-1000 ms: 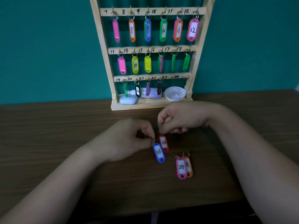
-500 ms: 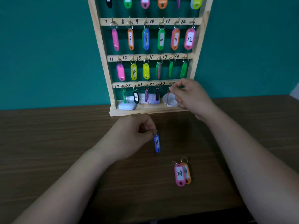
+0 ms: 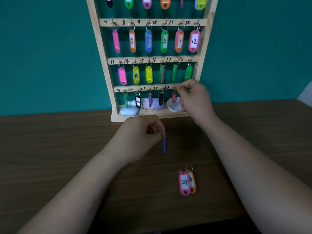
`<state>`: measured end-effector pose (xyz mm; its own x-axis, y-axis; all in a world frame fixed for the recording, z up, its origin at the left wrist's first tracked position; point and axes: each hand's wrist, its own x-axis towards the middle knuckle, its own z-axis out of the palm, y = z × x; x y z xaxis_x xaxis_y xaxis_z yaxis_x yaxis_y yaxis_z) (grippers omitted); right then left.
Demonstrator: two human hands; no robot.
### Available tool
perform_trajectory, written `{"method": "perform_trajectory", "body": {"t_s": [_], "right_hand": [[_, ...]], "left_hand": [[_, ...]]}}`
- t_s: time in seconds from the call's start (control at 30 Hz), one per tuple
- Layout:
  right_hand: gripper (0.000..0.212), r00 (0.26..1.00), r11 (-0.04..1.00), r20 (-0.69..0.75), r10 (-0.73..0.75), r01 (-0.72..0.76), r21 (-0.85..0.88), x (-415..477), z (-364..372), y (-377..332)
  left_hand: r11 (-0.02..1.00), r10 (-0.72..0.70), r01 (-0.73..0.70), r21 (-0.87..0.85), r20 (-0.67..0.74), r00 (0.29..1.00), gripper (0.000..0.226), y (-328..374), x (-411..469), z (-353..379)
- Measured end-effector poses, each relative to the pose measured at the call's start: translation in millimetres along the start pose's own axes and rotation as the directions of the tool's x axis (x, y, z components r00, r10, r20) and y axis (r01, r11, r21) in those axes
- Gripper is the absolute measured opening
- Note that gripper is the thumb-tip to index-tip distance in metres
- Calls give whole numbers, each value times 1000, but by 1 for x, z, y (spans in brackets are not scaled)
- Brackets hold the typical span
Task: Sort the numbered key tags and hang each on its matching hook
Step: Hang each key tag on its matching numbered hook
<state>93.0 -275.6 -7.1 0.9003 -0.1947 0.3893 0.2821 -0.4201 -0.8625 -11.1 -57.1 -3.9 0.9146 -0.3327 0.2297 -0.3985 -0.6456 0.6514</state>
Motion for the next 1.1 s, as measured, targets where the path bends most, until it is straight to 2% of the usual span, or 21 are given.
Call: {"method": "perform_trajectory", "body": {"t_s": [0.1,0.17,0.27,0.4,0.5,0.67,0.8,0.9,1.03,1.1], "right_hand": [[2,999,1000,-27,-28,28,0,-4,-1,-5],[6,998,998,4,-55,56,-31,-10,0,-11],[7,974,996,209,-83,76,39,-24,3,-22],[19,868,990,475,-142,120,76,-38,6,-32],[17,825,990,548,-141,123,69,-43,7,-34],[5,796,991,593,-122,135,23,-43,10,-32],[6,795,989,591,-134,142,33,-42,8,-30],[8,839,991,529,-128,133,28,-37,4,-27],[8,951,997,301,-75,64,46,-25,-1,-18],[8,983,996,173,-52,39,75,-18,-3,-12]], "left_hand": [[1000,-8,8,6,-62,998,10,0,2,-1],[1000,-14,15,8,-104,994,9,-1,3,-3],[1000,-21,22,4,-183,983,10,-4,6,-7],[997,-72,68,-25,-295,953,9,-10,9,-12],[993,-112,97,-61,-337,935,8,-14,9,-14],[992,-126,108,-72,-349,929,6,-17,10,-14],[989,-141,119,-84,-347,927,5,-18,10,-13],[987,-151,126,-97,-323,934,5,-19,9,-12],[985,-164,152,-79,-183,969,3,-17,6,-8],[985,-164,158,-64,-110,980,4,-16,4,-3]]}}
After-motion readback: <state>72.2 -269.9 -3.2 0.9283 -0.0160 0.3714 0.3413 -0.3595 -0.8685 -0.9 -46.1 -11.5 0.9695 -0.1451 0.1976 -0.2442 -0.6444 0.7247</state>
